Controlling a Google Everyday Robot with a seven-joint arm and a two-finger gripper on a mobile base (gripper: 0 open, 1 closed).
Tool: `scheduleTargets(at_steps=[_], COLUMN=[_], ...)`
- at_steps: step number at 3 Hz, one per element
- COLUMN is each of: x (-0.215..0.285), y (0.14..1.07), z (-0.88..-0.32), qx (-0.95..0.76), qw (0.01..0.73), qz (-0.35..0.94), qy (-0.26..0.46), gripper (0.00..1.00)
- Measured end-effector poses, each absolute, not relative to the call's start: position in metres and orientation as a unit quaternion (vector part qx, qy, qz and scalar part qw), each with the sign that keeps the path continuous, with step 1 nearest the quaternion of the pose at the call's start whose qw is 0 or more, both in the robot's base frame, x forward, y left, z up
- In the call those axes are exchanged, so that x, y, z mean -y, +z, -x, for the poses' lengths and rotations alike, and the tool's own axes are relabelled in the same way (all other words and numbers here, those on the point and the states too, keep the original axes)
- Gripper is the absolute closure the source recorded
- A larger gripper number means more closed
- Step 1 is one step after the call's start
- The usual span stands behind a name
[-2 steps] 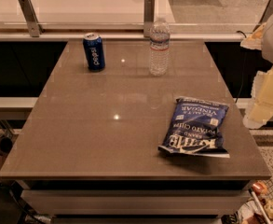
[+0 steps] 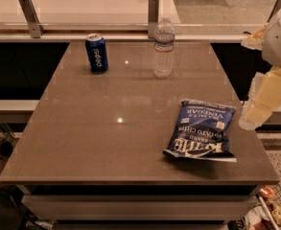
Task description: Pick pepsi can
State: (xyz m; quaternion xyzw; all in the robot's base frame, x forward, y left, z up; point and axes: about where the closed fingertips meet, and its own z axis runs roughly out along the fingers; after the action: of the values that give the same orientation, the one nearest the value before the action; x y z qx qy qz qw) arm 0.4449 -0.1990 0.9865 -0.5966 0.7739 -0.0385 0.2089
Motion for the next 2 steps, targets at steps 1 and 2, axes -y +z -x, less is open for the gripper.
scheduleTargets(at_steps=[1,2], x=[0.168,0.13], y=[0.981,0.968], z=[-0.457,-0.472], qx=[-0.759,-0.741], qw=[0.252,0.294], qz=[0.601,0.603], qy=[-0.013,0.03], gripper=[0.0,0.0])
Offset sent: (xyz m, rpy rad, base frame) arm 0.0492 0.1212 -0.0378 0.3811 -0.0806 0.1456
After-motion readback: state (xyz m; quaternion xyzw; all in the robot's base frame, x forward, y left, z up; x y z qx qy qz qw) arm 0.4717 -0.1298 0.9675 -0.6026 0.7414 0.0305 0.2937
